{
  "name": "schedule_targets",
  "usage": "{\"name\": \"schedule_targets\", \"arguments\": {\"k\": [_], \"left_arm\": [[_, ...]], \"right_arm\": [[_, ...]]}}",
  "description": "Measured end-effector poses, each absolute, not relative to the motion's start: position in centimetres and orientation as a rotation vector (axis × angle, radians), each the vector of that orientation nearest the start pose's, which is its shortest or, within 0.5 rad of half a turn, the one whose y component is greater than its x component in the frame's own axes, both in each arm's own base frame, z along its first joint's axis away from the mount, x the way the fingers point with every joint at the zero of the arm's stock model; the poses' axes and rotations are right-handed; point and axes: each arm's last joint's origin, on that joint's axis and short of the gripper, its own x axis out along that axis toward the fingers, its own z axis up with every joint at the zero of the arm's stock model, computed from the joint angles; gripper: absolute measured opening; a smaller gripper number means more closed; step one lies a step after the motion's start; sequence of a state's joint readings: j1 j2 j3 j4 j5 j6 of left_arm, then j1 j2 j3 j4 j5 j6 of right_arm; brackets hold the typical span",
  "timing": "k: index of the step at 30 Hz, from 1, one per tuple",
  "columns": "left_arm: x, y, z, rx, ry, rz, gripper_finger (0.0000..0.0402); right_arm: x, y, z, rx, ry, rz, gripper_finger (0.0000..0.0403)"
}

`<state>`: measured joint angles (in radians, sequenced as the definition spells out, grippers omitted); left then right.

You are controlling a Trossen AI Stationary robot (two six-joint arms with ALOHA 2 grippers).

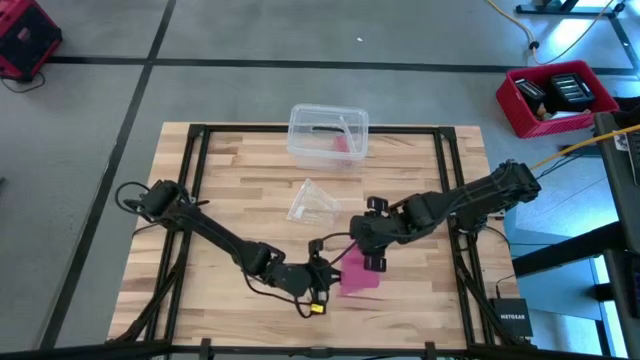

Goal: Roll bandage
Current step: Roll the pink bandage

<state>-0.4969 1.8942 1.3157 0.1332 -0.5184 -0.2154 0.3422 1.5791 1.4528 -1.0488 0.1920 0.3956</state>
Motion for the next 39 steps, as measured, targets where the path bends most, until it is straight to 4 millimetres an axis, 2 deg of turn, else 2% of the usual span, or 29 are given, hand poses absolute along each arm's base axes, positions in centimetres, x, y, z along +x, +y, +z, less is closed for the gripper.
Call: {"name": "schedule_targets", "arguments": {"k": [9, 17, 23, 29, 35, 39], "left_arm": [[38.7, -19.5, 20.4, -0.044, 0.45, 0.047, 0.0013], [38.8, -19.5, 20.4, -0.051, 0.444, 0.047, 0.0013], [38.8, -19.5, 20.4, -0.051, 0.441, 0.048, 0.0013], [38.8, -19.5, 20.4, -0.048, 0.443, 0.044, 0.0013], [38.8, -19.5, 20.4, -0.048, 0.443, 0.044, 0.0013], [38.8, -19.5, 20.4, -0.049, 0.444, 0.04, 0.0013]], "right_arm": [[29.6, 9.5, 30.8, 0.028, 1.113, -0.127, 0.0207], [29.8, 8.6, 30.8, 0.064, 1.121, -0.176, 0.0207], [30.4, 7.0, 31.9, 0.094, 1.056, -0.269, 0.0207], [30.4, 6.8, 31.7, 0.221, 1.131, -0.121, 0.0207], [30.3, 6.7, 31.6, 0.223, 1.145, -0.124, 0.0207], [30.5, 5.7, 31.4, 0.244, 1.163, -0.152, 0.0207]]}}
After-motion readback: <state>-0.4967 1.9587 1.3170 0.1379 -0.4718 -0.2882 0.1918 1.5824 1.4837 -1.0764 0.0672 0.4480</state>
